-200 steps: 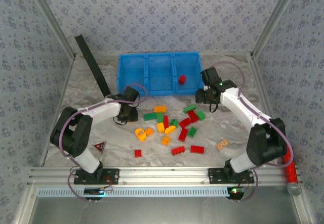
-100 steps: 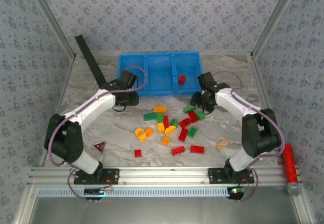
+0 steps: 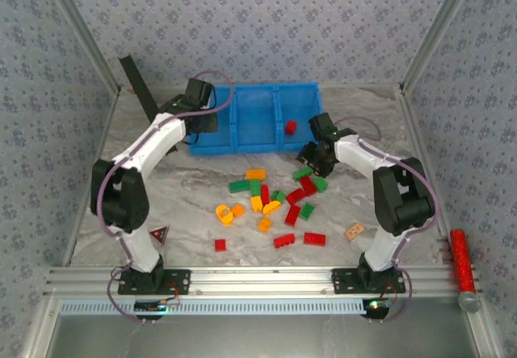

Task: Sort the legos into containers by color
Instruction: Pick up the lego from the center of the table.

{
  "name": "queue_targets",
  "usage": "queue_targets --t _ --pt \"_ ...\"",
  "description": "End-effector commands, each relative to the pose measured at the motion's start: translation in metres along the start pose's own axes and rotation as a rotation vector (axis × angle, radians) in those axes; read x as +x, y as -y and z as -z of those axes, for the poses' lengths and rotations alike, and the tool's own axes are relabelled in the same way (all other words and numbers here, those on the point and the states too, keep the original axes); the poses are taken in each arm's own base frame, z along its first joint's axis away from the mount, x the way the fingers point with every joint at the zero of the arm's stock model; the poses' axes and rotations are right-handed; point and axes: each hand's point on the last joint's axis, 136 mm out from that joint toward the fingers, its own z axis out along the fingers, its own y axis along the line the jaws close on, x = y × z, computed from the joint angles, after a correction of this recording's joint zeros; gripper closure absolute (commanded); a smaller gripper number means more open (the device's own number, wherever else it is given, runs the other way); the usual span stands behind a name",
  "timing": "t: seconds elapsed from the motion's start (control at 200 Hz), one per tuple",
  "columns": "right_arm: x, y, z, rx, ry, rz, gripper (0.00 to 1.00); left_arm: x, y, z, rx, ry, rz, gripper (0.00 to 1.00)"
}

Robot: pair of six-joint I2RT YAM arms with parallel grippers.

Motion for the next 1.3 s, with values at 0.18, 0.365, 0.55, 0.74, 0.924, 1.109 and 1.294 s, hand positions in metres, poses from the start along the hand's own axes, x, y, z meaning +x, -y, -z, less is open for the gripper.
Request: queue_targets --t 0.18,0.365,0.55,0.74,0.924,1.109,1.294 --pt "0.009 -0.004 -0.017 0.036 -0.062 -0.052 0.4 -0.003 -0.004 -0.058 0.012 -0.085 -0.004 0.73" --pt "0.017 -0.002 -0.025 0.069 -0.078 -0.053 0.4 0.005 -0.004 -0.083 0.023 -0.132 0.009 0.73" --pt "0.03 0.005 -0.031 0.117 -0.11 -0.052 0.45 0.012 -0.004 -0.1 0.034 -0.176 0.02 0.71" --pt "0.031 0.01 -0.035 0.146 -0.11 -0.037 0.58 0.024 -0.002 -0.113 0.042 -0.225 0.026 0.66" --pt "0.028 0.014 -0.032 0.163 -0.098 0.011 0.68 0.022 -0.002 -0.11 0.044 -0.222 0.028 0.56" --pt "0.021 0.014 -0.023 0.163 -0.064 0.071 0.72 -0.001 -0.001 -0.083 0.065 -0.151 0.023 0.44" --pt "0.004 0.006 0.007 0.152 0.016 0.141 0.74 -0.033 0.007 -0.033 0.14 -0.048 0.022 0.39"
